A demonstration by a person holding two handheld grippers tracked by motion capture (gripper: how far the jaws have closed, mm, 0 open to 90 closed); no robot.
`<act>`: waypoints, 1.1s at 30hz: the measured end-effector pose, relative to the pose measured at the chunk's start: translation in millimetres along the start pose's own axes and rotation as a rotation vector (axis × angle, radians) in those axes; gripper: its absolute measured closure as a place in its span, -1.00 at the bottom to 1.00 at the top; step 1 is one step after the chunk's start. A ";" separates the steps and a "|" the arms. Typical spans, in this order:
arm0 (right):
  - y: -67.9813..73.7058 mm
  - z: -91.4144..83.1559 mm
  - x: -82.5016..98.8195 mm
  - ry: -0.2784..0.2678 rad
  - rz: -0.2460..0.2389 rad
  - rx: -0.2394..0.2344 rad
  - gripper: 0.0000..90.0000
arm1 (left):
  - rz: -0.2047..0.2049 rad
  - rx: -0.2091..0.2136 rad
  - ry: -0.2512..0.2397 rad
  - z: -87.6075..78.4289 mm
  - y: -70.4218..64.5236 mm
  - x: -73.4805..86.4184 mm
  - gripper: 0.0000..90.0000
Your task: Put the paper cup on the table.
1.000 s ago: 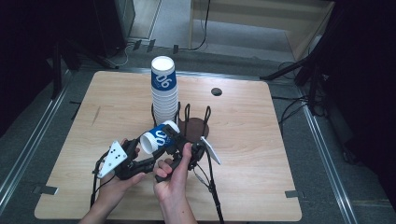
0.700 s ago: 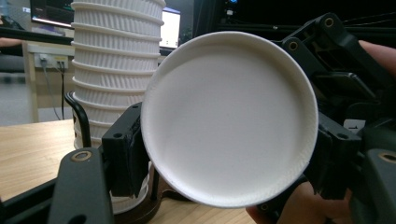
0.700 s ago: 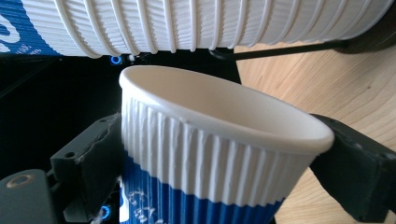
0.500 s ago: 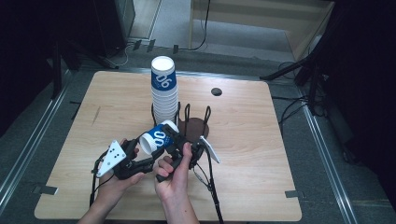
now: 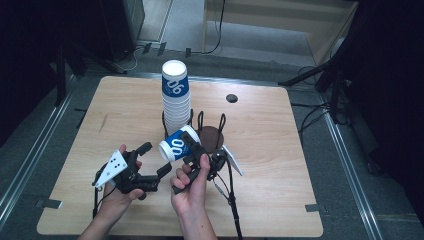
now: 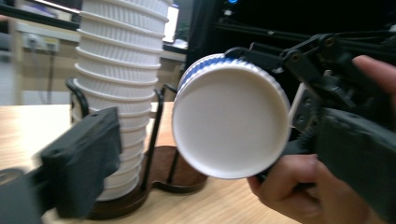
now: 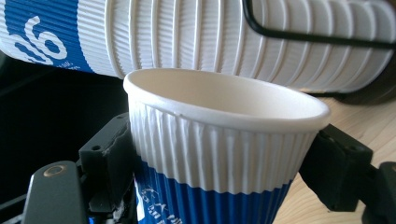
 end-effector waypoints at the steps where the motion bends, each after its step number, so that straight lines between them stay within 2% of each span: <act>1: 0.0 -0.8 -0.8 -0.004 -0.017 0.001 -0.56 | -0.001 -0.008 0.003 -0.9 0.2 -0.5 -1.00; 10: 3.2 -11.2 -9.9 -0.058 -0.168 0.033 -0.55 | -0.017 -0.035 0.014 -6.7 6.7 -1.1 -1.00; 17: 6.9 -18.3 -17.7 -0.097 -0.263 0.054 -0.55 | -0.031 -0.053 0.020 -11.1 12.7 -1.0 -1.00; 19: 7.7 -20.2 -19.8 -0.117 -0.330 0.073 -0.55 | -0.028 -0.056 0.025 -12.2 14.5 -0.5 -1.00; 20: 8.3 -20.8 -20.1 -0.119 -0.336 0.075 -0.55 | -0.032 -0.060 0.025 -12.8 15.0 -0.2 -1.00; 25: 10.5 -26.1 -23.8 -0.146 -0.443 0.095 -0.55 | -0.031 -0.075 0.028 -15.8 18.5 0.7 -1.00; 30: 14.0 -29.9 -25.3 -0.156 -0.523 0.110 -0.55 | -0.034 -0.082 0.032 -18.3 21.0 1.5 -1.00; 33: 15.2 -32.8 -26.2 -0.174 -0.608 0.131 -0.55 | -0.033 -0.088 0.037 -20.5 23.4 2.1 -1.00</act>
Point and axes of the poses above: each handheld gripper's, and its own axes: z roughly forward along the jaws, x roughly out of its underside, y roughly to its left, the point moved 2 cm from there along z, roughly forward along the jaws, and after that the axes turned 2 degrees about -y, right-handed, at the moved point
